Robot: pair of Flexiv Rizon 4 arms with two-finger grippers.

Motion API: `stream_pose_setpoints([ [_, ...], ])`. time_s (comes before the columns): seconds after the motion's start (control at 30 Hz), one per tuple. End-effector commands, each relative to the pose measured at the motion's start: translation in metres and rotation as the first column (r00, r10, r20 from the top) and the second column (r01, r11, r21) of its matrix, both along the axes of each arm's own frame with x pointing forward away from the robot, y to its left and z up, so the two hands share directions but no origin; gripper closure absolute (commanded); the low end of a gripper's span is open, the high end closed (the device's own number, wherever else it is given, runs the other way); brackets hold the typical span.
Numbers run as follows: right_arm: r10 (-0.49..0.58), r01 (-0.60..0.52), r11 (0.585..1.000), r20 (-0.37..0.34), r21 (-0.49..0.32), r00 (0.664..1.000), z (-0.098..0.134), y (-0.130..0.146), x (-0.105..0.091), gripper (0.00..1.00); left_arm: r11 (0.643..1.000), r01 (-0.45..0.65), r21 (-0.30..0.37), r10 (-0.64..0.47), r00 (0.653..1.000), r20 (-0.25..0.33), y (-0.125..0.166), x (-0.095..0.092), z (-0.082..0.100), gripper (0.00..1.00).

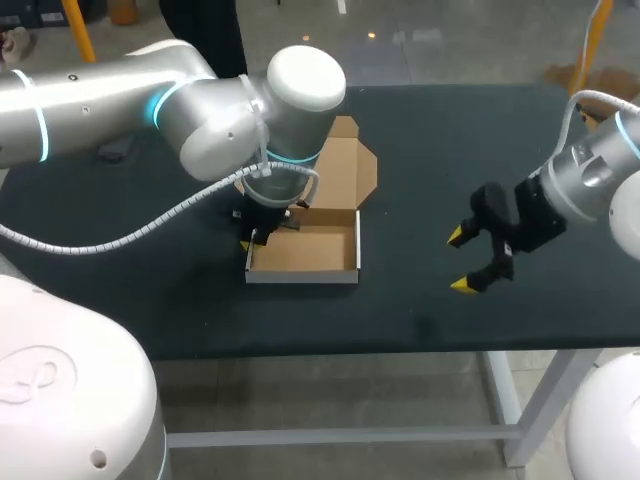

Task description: Assemble the packaging by folding the flat box into shape, placing the metal phone stand inside, and closing the box properly

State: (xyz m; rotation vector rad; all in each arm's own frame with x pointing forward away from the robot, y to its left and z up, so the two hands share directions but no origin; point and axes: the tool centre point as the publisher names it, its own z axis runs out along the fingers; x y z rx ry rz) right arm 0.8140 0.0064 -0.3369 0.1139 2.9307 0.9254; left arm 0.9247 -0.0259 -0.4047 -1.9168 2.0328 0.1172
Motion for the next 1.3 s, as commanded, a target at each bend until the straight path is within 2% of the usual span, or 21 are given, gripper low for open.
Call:
stream_pose_setpoints([
  [0.03, 0.003, -0.003, 1.000, -0.006, -0.002, 1.000, 0.000, 0.000, 0.002, 0.00, 0.997, -0.016, 0.074, 0.016, 1.000, 0.005, 0.000, 0.002, -0.004, 1.00],
  [0.17, 0.005, -0.005, 1.000, -0.007, -0.004, 1.000, -0.001, 0.001, 0.002, 0.00, 0.998, -0.022, 0.066, 0.022, 1.000, 0.003, 0.002, 0.002, -0.004, 1.00],
  [0.63, 0.000, -0.001, 1.000, -0.013, -0.006, 1.000, -0.003, 0.002, 0.003, 0.00, 0.990, 0.001, -0.141, -0.005, 0.999, -0.032, -0.005, -0.005, 0.003, 1.00],
  [0.87, -0.005, 0.005, 1.000, -0.015, -0.007, 1.000, -0.003, 0.002, 0.003, 0.00, 0.983, 0.015, -0.186, -0.021, 0.999, -0.031, -0.011, -0.011, 0.002, 1.00],
  [0.97, -0.007, 0.007, 1.000, -0.017, -0.008, 1.000, -0.003, 0.002, 0.003, 0.00, 0.978, 0.022, -0.209, -0.029, 0.999, -0.029, -0.013, -0.013, 0.003, 0.62],
  [1.03, -0.008, 0.008, 1.000, -0.018, -0.007, 1.000, -0.003, 0.002, 0.003, 0.00, 0.973, 0.028, -0.228, -0.035, 0.999, -0.025, -0.014, -0.015, 0.003, 0.48],
  [1.07, -0.009, 0.009, 1.000, -0.018, -0.007, 1.000, -0.003, 0.002, 0.003, 0.00, 0.971, 0.031, -0.235, -0.036, 0.999, -0.020, -0.014, -0.016, 0.004, 0.34],
  [1.23, -0.011, 0.011, 1.000, -0.018, -0.008, 1.000, -0.003, 0.002, 0.003, 0.00, 0.959, 0.055, -0.279, -0.057, 0.998, 0.001, -0.018, -0.019, 0.011, 0.03],
  [1.3, -0.013, 0.013, 1.000, -0.019, -0.010, 1.000, -0.003, 0.002, 0.003, 0.00, 0.954, 0.061, -0.295, -0.059, 0.998, 0.016, -0.019, -0.020, 0.015, 0.00],
])
